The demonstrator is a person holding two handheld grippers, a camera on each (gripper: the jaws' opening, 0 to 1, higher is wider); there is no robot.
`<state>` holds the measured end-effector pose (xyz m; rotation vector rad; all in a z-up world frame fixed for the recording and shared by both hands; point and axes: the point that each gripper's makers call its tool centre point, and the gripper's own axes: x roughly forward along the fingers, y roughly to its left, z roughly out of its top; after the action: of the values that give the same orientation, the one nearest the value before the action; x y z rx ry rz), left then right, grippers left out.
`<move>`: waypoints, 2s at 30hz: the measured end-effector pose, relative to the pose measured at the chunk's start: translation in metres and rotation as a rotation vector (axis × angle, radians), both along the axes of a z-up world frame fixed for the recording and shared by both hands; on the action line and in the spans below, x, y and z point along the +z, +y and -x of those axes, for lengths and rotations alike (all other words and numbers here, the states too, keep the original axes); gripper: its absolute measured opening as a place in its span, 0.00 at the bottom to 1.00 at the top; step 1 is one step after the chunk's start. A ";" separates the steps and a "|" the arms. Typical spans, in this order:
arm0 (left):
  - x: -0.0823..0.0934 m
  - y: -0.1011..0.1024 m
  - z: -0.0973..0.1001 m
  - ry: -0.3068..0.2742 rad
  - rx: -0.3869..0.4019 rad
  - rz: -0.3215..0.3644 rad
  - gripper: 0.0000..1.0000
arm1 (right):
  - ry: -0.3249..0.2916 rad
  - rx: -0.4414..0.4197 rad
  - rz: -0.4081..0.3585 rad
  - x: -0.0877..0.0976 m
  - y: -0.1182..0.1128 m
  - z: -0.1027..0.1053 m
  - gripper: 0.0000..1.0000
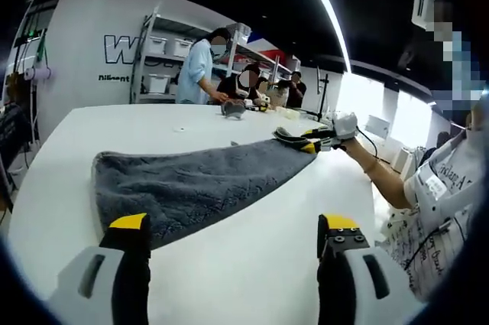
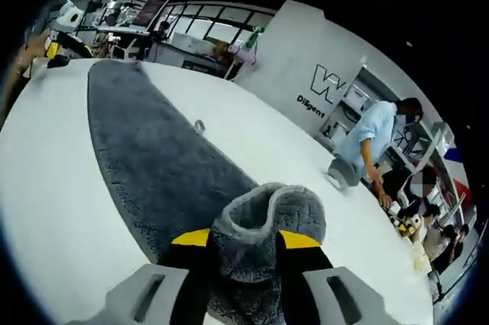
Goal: Fold the towel on the table until its edges align and the towel forms a compact rectangular stack.
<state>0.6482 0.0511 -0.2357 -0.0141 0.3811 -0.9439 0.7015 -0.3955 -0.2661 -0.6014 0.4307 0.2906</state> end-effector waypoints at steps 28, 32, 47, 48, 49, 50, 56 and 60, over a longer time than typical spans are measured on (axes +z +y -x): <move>-0.011 -0.006 0.005 0.034 -0.018 0.000 0.94 | 0.035 0.015 -0.308 0.008 0.030 -0.014 0.06; -0.011 -0.004 0.008 0.030 -0.016 -0.003 0.94 | 0.051 0.043 -0.311 0.010 0.042 -0.015 0.06; -0.012 0.019 0.022 0.023 0.026 0.004 0.95 | 0.093 0.218 -0.288 0.020 0.122 -0.024 0.06; -0.011 0.020 0.023 0.022 0.030 0.006 0.95 | 0.097 0.228 -0.285 0.020 0.127 -0.024 0.06; -0.011 0.021 0.023 0.021 0.031 0.007 0.95 | 0.099 0.235 -0.281 0.020 0.131 -0.024 0.06; -0.011 0.022 0.024 0.019 0.033 0.008 0.95 | 0.105 0.249 -0.275 0.019 0.138 -0.024 0.06; -0.009 0.029 0.026 0.011 0.035 0.011 0.95 | 0.144 0.328 -0.245 0.012 0.179 -0.023 0.06; -0.009 0.027 0.032 0.007 0.032 0.012 0.95 | 0.156 0.371 -0.220 0.010 0.203 -0.026 0.06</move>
<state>0.6164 0.0784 -0.2452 -0.0347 0.3808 -0.9153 0.7271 -0.1921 -0.2563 -0.4406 0.4291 0.7336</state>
